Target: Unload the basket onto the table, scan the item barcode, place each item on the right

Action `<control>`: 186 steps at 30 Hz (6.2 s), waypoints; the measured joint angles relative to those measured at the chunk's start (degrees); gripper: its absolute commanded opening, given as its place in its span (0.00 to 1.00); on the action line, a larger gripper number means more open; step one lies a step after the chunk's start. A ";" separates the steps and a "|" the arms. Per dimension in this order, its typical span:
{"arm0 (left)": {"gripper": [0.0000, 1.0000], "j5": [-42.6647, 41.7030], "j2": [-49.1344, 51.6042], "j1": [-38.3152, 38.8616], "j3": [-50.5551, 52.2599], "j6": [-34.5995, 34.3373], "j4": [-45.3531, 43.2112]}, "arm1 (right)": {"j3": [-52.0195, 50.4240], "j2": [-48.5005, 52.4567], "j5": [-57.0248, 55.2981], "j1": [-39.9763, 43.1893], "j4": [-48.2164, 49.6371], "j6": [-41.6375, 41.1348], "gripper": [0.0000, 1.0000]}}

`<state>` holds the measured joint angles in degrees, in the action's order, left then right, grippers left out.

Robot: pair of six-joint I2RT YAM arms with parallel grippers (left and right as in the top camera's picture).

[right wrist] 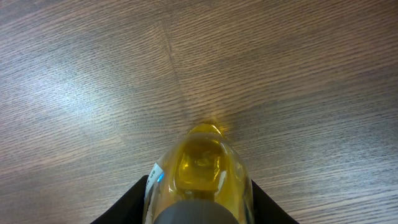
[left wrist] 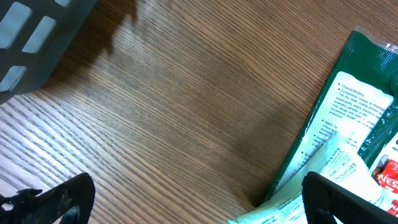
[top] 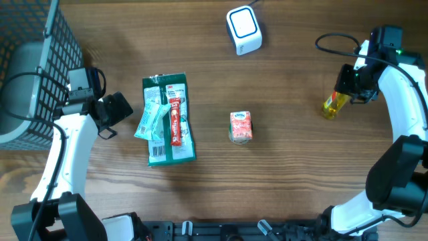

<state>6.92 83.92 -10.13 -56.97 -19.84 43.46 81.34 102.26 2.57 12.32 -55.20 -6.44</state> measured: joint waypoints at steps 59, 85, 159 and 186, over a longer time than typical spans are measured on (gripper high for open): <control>1.00 0.00 0.00 0.00 0.00 0.00 0.00 | -14.21 -21.59 13.40 -38.45 2.21 -16.61 0.45; 1.00 0.02 0.00 0.00 0.00 0.00 0.00 | -14.88 -21.59 8.72 -38.80 3.50 -23.37 0.84; 1.00 0.02 0.00 0.00 0.00 0.00 0.00 | -25.94 -19.54 17.07 -43.41 24.74 -26.21 0.45; 1.00 0.02 0.00 0.00 0.00 0.00 0.00 | -25.94 -19.54 13.86 -43.41 22.95 -22.60 0.68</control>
<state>6.94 83.92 -10.13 -56.97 -19.84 43.46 55.40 82.72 16.43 -31.09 -32.25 -29.04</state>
